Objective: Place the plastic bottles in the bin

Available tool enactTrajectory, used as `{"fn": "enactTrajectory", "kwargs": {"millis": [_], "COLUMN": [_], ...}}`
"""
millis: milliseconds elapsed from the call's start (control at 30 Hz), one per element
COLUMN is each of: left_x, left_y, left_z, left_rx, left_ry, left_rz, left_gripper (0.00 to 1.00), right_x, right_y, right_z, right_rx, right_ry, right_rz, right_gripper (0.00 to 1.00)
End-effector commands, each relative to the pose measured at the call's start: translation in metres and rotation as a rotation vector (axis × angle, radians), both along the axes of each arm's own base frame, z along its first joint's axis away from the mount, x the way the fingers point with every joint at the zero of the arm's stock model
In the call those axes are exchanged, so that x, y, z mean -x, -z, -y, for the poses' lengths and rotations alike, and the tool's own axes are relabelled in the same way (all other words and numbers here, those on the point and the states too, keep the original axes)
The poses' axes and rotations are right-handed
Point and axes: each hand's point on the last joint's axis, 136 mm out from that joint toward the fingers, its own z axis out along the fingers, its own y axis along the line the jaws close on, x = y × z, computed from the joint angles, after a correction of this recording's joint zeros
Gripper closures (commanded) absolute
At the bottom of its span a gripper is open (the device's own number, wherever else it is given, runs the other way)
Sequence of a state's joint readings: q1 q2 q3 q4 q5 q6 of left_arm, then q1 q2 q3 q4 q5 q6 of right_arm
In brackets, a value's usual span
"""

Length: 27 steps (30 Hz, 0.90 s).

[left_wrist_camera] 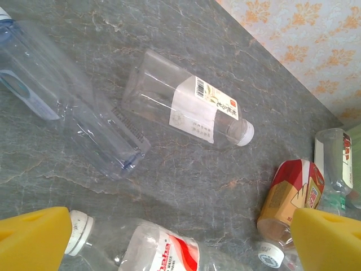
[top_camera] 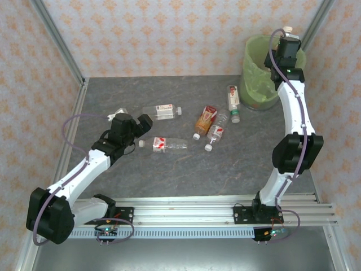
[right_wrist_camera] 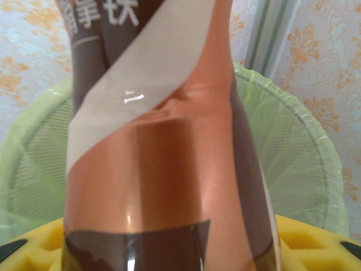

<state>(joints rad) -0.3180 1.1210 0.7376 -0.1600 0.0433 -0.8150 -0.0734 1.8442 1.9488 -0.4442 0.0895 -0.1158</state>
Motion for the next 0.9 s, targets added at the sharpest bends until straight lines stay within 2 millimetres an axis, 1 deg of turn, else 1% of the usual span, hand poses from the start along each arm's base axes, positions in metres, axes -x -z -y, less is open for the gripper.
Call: {"fn": "enactTrajectory", "kwargs": {"millis": [0, 100, 300, 467, 600, 700, 867], "left_x": [0.007, 0.007, 0.007, 0.006, 0.005, 0.003, 0.0], "left_y": [0.006, 0.006, 0.007, 0.007, 0.007, 0.008, 0.01], "left_z": [-0.012, -0.012, -0.013, -0.014, -0.014, -0.013, -0.009], "left_rx": [-0.023, -0.024, -0.028, -0.036, -0.042, -0.04, -0.035], "left_ry": [-0.048, -0.048, -0.053, -0.054, -0.055, -0.052, -0.04], "left_rz": [-0.02, -0.02, -0.023, -0.023, -0.027, -0.029, -0.039], "left_gripper": [0.0, 0.0, 0.0, 0.0, 0.0, 0.0, 0.0], "right_x": [-0.002, -0.01, -0.024, -0.031, -0.033, -0.035, -0.036], "right_y": [-0.013, -0.004, 0.017, 0.031, 0.041, 0.049, 0.051], "right_z": [0.022, 0.031, 0.042, 0.049, 0.056, 0.058, 0.059], "right_rx": [0.089, 0.124, 0.186, 0.224, 0.229, 0.211, 0.194], "right_ry": [0.079, 0.106, 0.134, 0.147, 0.163, 0.175, 0.185], "right_rz": [0.0, -0.037, -0.121, -0.167, -0.188, -0.198, -0.2], "right_gripper": [0.51, 0.49, 0.47, 0.46, 0.44, 0.38, 0.27]}}
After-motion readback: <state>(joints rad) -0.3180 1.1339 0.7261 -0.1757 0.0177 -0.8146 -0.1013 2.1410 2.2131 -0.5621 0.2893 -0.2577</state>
